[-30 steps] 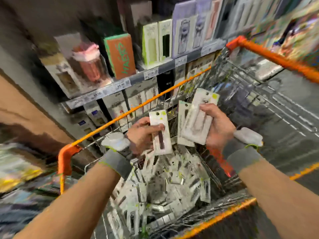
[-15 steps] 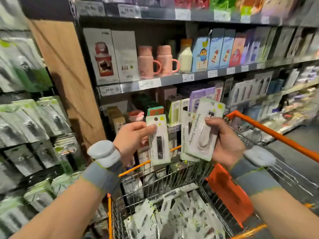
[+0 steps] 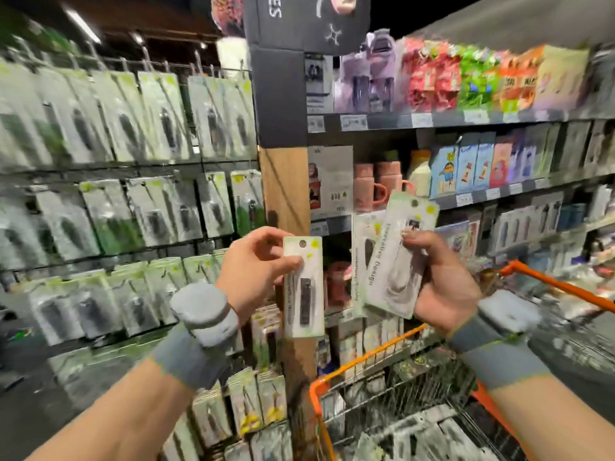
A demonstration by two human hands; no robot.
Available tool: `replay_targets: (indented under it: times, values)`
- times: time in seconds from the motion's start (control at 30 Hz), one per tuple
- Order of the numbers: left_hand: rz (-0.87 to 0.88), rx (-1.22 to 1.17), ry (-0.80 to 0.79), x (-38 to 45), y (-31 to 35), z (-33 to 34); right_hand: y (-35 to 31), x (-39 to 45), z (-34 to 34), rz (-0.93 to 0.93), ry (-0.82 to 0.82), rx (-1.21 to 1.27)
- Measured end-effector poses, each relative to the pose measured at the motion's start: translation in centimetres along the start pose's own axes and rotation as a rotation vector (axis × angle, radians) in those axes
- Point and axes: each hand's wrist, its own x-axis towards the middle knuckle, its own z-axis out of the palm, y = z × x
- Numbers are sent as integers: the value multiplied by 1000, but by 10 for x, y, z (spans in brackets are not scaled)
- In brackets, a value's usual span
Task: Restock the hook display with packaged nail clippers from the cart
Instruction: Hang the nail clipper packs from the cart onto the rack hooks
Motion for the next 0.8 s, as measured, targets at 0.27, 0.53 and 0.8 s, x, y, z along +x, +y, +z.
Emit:
replay_targets:
  times: [0.27, 0.53, 0.8]
  values:
    - [61, 39, 82, -15, 24, -67, 34, 10, 62, 70, -139, 20]
    - [79, 74, 259, -18, 35, -124, 47, 33, 86, 124, -217, 58]
    - [53, 126, 311, -9, 23, -162, 73, 45, 106, 110, -286, 110]
